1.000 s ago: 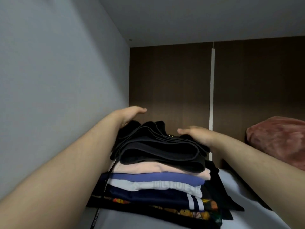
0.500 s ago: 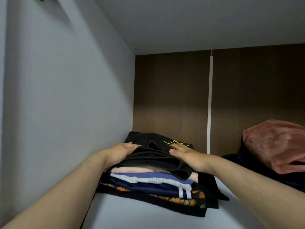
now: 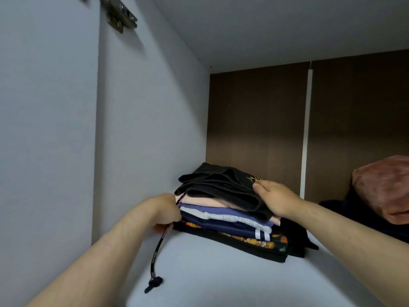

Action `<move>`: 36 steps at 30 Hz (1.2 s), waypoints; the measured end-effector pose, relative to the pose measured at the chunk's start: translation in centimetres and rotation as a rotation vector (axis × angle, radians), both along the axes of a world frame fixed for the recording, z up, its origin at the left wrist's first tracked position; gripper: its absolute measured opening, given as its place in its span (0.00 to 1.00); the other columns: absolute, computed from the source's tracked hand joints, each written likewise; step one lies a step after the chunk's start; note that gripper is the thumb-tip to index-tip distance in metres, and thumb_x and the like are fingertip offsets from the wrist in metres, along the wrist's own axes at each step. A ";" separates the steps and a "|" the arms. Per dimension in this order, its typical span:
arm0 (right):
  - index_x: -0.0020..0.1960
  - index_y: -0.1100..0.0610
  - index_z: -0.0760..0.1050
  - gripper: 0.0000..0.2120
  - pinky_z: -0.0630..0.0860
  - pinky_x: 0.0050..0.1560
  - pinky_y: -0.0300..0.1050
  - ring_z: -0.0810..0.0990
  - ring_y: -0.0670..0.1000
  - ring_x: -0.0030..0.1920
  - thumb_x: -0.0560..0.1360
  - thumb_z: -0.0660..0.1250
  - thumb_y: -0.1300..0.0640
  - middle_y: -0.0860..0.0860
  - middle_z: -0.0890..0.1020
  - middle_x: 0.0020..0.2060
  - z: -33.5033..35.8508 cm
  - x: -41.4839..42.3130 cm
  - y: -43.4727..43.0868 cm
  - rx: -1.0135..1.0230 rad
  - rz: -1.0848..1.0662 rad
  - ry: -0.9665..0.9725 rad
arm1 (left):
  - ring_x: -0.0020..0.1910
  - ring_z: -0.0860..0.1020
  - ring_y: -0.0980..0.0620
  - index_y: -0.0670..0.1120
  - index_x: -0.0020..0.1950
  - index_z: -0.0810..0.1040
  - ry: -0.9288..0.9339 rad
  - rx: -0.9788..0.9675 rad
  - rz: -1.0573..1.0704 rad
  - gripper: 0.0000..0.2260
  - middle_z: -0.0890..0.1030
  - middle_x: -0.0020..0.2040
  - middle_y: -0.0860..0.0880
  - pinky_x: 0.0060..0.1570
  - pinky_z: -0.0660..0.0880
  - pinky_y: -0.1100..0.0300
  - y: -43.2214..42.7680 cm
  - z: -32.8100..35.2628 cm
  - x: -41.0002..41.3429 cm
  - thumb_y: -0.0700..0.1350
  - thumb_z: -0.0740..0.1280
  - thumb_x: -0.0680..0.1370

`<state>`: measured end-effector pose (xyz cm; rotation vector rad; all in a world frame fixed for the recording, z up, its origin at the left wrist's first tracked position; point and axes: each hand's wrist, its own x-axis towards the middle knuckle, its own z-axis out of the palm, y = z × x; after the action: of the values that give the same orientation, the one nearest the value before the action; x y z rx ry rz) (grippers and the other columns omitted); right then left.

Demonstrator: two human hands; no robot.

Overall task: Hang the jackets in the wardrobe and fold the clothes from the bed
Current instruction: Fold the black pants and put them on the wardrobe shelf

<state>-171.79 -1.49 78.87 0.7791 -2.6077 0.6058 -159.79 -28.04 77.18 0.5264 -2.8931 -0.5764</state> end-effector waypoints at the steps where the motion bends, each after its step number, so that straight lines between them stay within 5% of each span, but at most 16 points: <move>1: 0.63 0.58 0.76 0.20 0.69 0.61 0.47 0.75 0.58 0.63 0.85 0.50 0.49 0.58 0.79 0.61 -0.1 -0.1 0.0 0.001 -0.005 0.005 | 0.25 0.74 0.50 0.43 0.40 0.73 0.000 0.052 -0.003 0.06 0.78 0.32 0.47 0.26 0.69 0.64 0.0 0.0 0.5 0.38 0.60 0.76; 5: 0.52 0.57 0.76 0.17 0.72 0.52 0.50 0.77 0.57 0.52 0.85 0.51 0.49 0.56 0.80 0.49 0.0 -0.2 0.2 0.039 -0.020 0.084 | 0.25 0.73 0.49 0.42 0.47 0.73 0.133 0.320 -0.063 0.07 0.78 0.29 0.46 0.22 0.65 0.67 0.6 1.0 2.0 0.34 0.57 0.76; 8: 0.60 0.54 0.75 0.14 0.74 0.57 0.52 0.77 0.57 0.56 0.84 0.53 0.52 0.54 0.80 0.54 0.7 0.0 0.0 0.091 0.027 0.159 | 0.21 0.70 0.55 0.49 0.59 0.68 0.433 0.771 -0.093 0.14 0.75 0.27 0.48 0.18 0.59 0.68 0.8 3.1 2.2 0.33 0.58 0.79; 12: 0.68 0.50 0.74 0.16 0.73 0.62 0.51 0.76 0.55 0.62 0.84 0.54 0.53 0.52 0.78 0.63 1.3 0.5 -0.4 0.144 0.063 0.181 | 0.22 0.75 0.54 0.40 0.46 0.73 0.621 1.369 -0.228 0.09 0.76 0.26 0.46 0.18 0.69 0.69 0.7 7.9 1.5 0.38 0.56 0.82; 15: 0.67 0.51 0.75 0.17 0.73 0.61 0.51 0.77 0.55 0.61 0.83 0.53 0.55 0.53 0.79 0.62 1.0 0.8 -0.5 0.154 0.055 0.175 | 0.27 0.83 0.47 0.35 0.47 0.71 0.646 1.636 -0.321 0.11 0.79 0.38 0.37 0.24 0.78 0.62 1.2 10.1 -0.2 0.32 0.50 0.82; 22: 0.65 0.55 0.74 0.16 0.72 0.61 0.52 0.76 0.59 0.61 0.82 0.53 0.58 0.56 0.78 0.60 -0.1 1.6 -0.8 0.160 0.018 0.221 | 0.41 0.82 0.53 0.42 0.47 0.75 0.295 1.154 -0.315 0.06 0.79 0.49 0.47 0.27 0.78 0.67 4.0 10.7 -8.6 0.35 0.60 0.81; 28: 0.68 0.54 0.70 0.16 0.71 0.61 0.55 0.73 0.60 0.60 0.82 0.53 0.56 0.56 0.76 0.60 -1.0 1.8 -0.8 0.197 -0.015 0.242 | 0.33 0.73 0.55 0.42 0.45 0.73 0.171 0.876 -0.209 0.08 0.72 0.41 0.47 0.18 0.69 0.70 3.1 9.6 -13.1 0.39 0.58 0.83; 32: 0.71 0.54 0.68 0.18 0.69 0.64 0.52 0.72 0.59 0.62 0.83 0.54 0.57 0.56 0.75 0.63 -0.8 1.8 -0.8 0.212 -0.023 0.257 | 0.33 0.74 0.49 0.41 0.51 0.77 0.194 0.329 -0.259 0.05 0.78 0.42 0.44 0.28 0.71 0.63 3.2 9.1 -14.0 0.41 0.69 0.78; 34: 0.71 0.54 0.68 0.18 0.68 0.64 0.52 0.72 0.59 0.62 0.83 0.54 0.57 0.56 0.75 0.62 -0.8 1.7 -0.9 0.219 -0.038 0.268 | 0.38 0.77 0.46 0.40 0.52 0.80 0.225 0.244 -0.355 0.04 0.80 0.44 0.42 0.32 0.73 0.60 3.8 9.1 -14.2 0.38 0.67 0.79; 36: 0.71 0.54 0.69 0.17 0.67 0.65 0.52 0.72 0.59 0.63 0.83 0.54 0.57 0.55 0.75 0.62 -0.7 1.7 -1.0 0.223 -0.048 0.273 | 0.36 0.76 0.46 0.41 0.51 0.80 0.207 0.288 -0.399 0.10 0.79 0.43 0.41 0.25 0.74 0.62 3.8 9.6 -14.1 0.34 0.59 0.80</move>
<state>-170.13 -2.49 78.15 0.7996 -2.4564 0.1795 -173.88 -24.23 86.81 -0.0885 -2.7365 -1.0441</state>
